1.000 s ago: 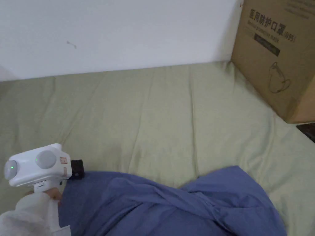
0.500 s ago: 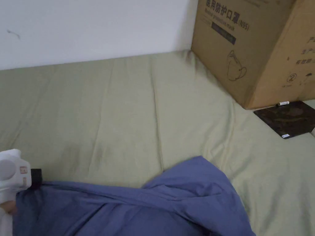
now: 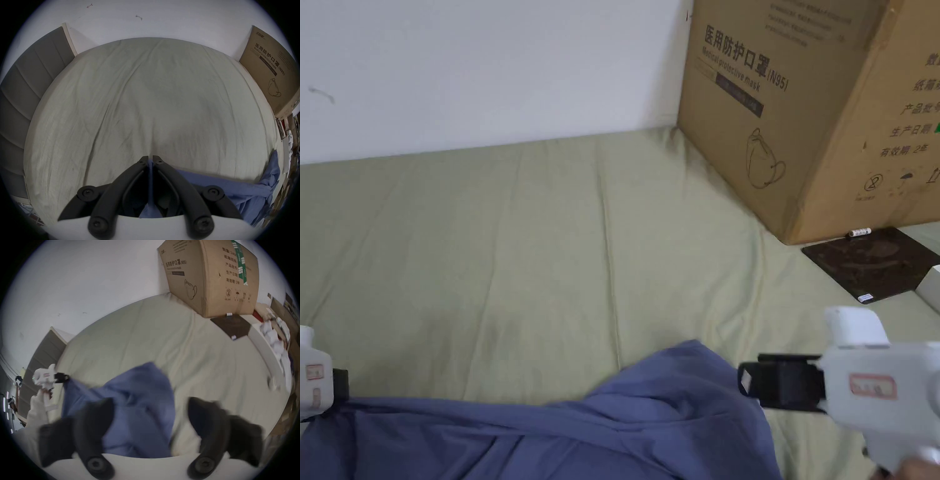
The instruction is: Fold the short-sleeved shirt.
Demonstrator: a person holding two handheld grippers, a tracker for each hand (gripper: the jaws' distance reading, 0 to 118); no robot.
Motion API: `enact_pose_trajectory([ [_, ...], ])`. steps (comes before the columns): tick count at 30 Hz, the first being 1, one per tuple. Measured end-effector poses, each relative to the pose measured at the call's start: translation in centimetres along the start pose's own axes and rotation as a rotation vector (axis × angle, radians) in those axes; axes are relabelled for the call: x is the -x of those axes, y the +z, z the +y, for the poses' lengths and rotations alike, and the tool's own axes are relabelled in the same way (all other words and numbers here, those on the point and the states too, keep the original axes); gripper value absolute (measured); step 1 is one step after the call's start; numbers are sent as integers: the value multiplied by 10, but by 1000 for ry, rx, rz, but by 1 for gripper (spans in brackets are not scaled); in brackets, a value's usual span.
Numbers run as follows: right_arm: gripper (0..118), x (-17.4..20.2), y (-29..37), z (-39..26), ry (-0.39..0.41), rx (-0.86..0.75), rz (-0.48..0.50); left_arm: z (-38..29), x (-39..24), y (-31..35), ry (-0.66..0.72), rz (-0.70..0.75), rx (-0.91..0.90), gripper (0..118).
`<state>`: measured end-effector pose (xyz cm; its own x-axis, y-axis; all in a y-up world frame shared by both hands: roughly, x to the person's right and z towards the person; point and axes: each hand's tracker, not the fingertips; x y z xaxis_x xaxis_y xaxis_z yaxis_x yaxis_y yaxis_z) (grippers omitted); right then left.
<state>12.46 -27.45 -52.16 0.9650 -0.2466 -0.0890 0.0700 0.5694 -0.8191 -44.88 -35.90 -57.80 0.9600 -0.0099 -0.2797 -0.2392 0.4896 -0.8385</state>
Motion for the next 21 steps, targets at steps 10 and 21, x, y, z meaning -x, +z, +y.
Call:
enact_pose_trajectory([
  [10, 83, -25, -124, 46, -147, 239, -106, -5, -2, -11, 2, 6, 19, 3],
  [21, 1, -15, -115, 37, -105, 250, -134, -2, 0, -10, -7, 1, 20, 3],
])
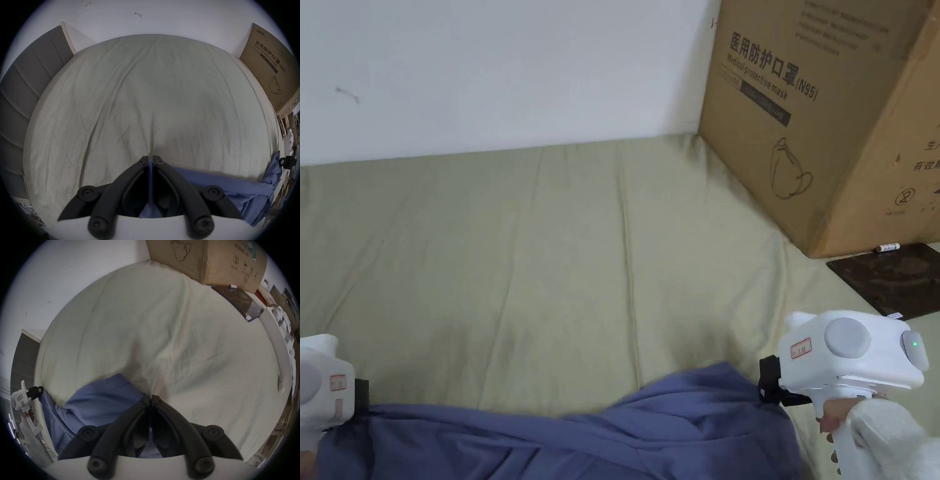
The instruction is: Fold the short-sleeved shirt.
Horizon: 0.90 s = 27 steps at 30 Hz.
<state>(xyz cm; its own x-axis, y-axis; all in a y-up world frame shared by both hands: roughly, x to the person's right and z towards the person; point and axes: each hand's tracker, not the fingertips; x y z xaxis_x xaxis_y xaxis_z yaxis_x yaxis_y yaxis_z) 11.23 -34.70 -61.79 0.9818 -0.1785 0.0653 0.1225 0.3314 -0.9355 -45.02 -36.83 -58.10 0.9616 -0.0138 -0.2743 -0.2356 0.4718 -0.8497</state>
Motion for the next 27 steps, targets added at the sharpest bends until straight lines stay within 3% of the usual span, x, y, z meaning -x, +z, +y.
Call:
enact_pose_trajectory([
  [3, 1, 2, 22, 2, 19, -25, 9, 3, 1, 10, -1, 0, -3, 3],
  [7, 0, 8, 62, 17, -6, -94, 108, 10, 1, 44, -35, 4, -64, 3],
  [12, 0, 33, 124, 29, 73, -180, 115, 19, 5, 113, -67, 11, -203, 3],
  [19, 0, 51, 211, 56, 61, -343, 174, 38, 25, 231, -50, 53, -422, 3],
  [24, 0, 69, 281, 92, 92, -488, 131, 65, 48, 300, -16, 84, -558, 3],
  [27, 0, 79, 322, 125, 59, -535, 141, 81, 51, 334, -10, 109, -620, 3],
])
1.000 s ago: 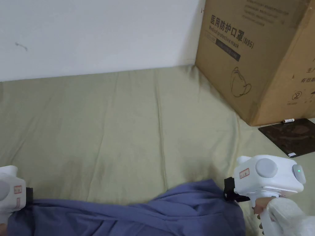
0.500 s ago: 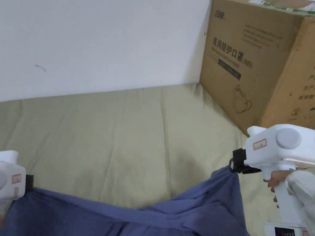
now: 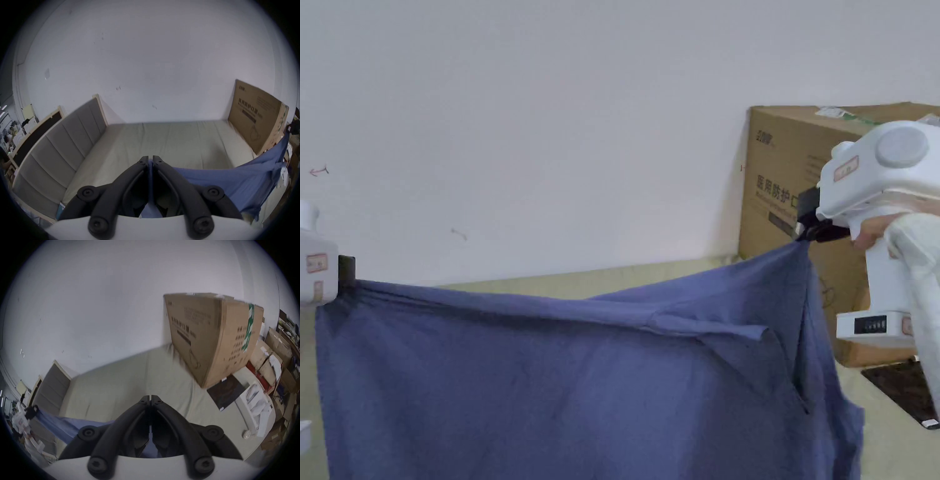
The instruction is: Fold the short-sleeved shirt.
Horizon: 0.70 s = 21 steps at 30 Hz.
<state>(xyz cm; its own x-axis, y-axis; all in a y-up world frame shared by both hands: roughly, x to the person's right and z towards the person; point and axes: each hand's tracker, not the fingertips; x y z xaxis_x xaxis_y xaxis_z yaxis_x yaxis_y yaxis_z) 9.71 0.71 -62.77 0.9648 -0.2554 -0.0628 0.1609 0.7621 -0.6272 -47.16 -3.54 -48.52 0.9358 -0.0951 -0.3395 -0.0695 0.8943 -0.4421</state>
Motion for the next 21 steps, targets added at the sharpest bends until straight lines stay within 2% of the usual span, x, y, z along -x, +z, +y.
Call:
enact_pose_trajectory([
  [2, 0, 9, 11, 33, -23, -49, -1, 19, -1, 12, 13, 1, -33, 3],
  [8, 0, 47, 45, 87, 22, -157, -47, 70, -6, 17, 29, 31, -124, 3],
  [13, 0, 71, 61, 124, 13, -226, -55, 120, -3, 6, 69, 33, -163, 3],
  [16, 0, 72, 53, 156, 27, -269, -57, 152, -2, -2, 55, 67, -195, 3],
  [21, 0, 67, 40, 173, 28, -292, -42, 180, 3, -5, 82, 78, -249, 3],
])
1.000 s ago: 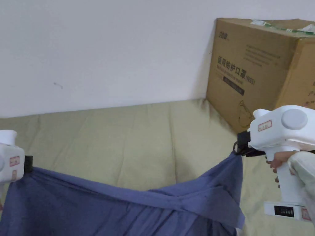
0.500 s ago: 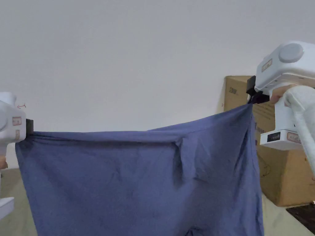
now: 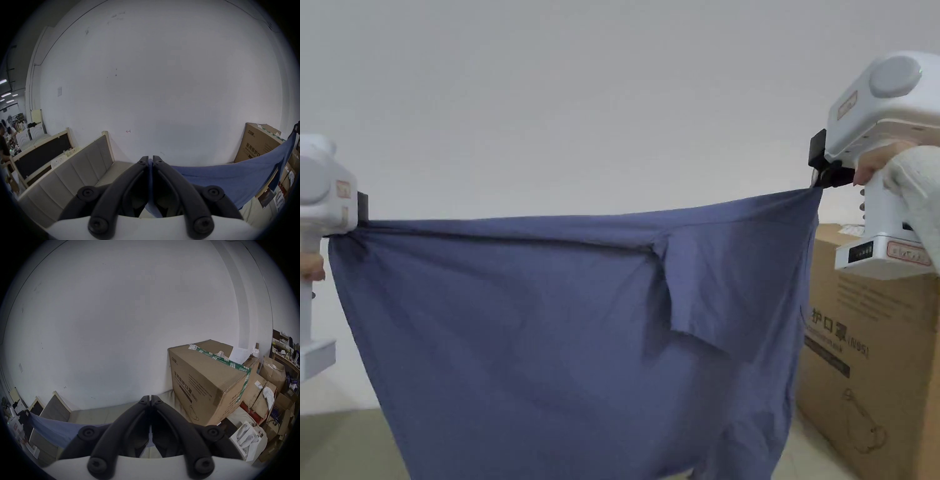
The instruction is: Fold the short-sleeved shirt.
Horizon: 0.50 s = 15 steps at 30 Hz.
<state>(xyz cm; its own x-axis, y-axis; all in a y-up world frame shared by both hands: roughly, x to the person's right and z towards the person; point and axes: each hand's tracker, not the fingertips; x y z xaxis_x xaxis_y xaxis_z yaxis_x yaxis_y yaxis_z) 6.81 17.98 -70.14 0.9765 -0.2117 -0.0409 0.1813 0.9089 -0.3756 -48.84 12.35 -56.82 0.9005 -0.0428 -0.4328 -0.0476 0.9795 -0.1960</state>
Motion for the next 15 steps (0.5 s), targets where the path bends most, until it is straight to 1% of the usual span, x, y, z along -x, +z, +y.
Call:
enact_pose_trajectory([
  [4, 0, -6, -28, -20, -7, 41, 3, -10, -4, -9, -38, 26, 4, 3],
  [7, 0, -10, -55, -48, -8, 110, 8, -38, -6, -22, -54, 41, 39, 3],
  [8, 0, -11, -65, -61, 10, 143, 1, -52, -7, -30, -78, 48, 72, 3],
  [9, 0, -13, -75, -74, 12, 153, 3, -66, -9, -35, -96, 58, 95, 3],
  [10, 0, -7, -72, -99, 13, 191, -9, -85, -11, -42, -100, 68, 114, 3],
  [13, 0, -19, -110, -157, -4, 307, -37, -155, -17, -61, -130, 78, 206, 3],
  [15, 0, -29, -138, -201, 11, 387, -53, -208, -19, -73, -120, 67, 304, 3],
])
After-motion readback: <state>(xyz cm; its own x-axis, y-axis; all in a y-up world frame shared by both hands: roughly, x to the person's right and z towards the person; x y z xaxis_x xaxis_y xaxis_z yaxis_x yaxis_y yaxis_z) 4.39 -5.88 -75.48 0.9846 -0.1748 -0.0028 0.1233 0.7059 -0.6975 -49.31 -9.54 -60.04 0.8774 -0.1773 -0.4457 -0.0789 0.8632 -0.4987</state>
